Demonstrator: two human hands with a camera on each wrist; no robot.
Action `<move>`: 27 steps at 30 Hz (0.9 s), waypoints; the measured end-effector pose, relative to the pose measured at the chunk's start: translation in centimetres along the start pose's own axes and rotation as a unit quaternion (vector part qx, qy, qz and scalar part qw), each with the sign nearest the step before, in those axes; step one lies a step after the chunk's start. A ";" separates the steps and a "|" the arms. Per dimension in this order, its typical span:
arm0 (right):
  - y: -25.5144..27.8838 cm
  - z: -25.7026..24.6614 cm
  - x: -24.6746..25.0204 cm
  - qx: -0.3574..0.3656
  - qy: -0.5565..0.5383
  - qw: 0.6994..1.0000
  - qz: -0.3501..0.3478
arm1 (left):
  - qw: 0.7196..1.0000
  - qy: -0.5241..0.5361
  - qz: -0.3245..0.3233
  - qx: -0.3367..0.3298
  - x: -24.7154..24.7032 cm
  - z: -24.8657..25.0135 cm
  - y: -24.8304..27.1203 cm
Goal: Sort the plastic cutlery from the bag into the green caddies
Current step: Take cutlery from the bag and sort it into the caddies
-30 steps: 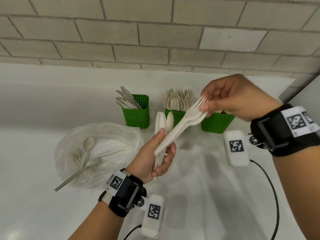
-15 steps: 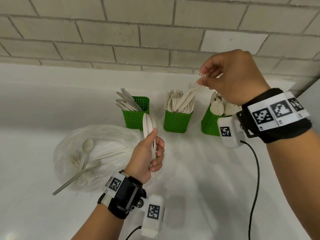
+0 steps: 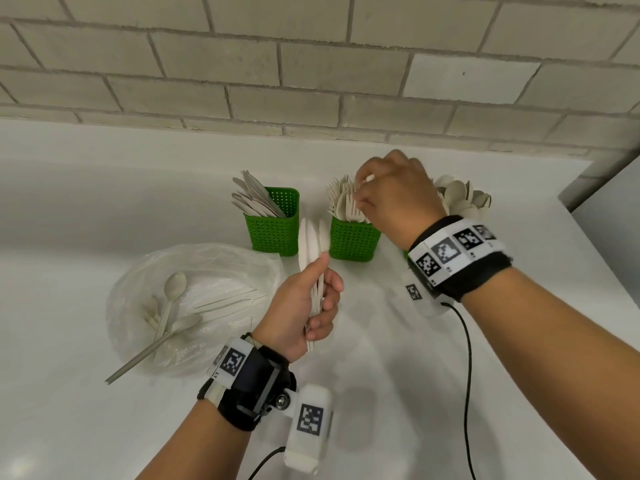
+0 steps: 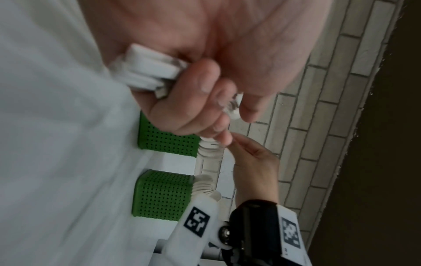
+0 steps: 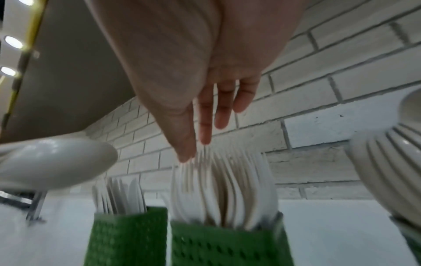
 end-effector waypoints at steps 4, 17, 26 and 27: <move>1.6 -0.6 2.0 0.001 -0.241 0.970 -0.035 | 0.998 -0.024 -0.056 -0.010 -1.6 0.4 0.1; 6.9 1.3 0.0 0.057 -0.567 0.812 -0.123 | 0.994 -0.074 -0.078 -0.016 -3.2 -0.4 0.3; 11.0 11.5 10.7 -0.098 -0.401 0.895 0.169 | 0.994 -0.109 0.026 -0.016 -0.3 -1.3 0.5; 11.1 12.0 11.0 -0.113 -0.377 0.901 0.183 | 0.995 -0.101 0.015 -0.012 -0.6 -1.4 0.5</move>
Point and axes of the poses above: each hand's wrist, its own y-axis away from the middle knuckle, its own x-axis out of the back of the hand, z = x × y, the point moved 7 cm from there along -y, towards the middle knuckle, and after that the axes turned 15 degrees about -z, right-handed, at the moved point
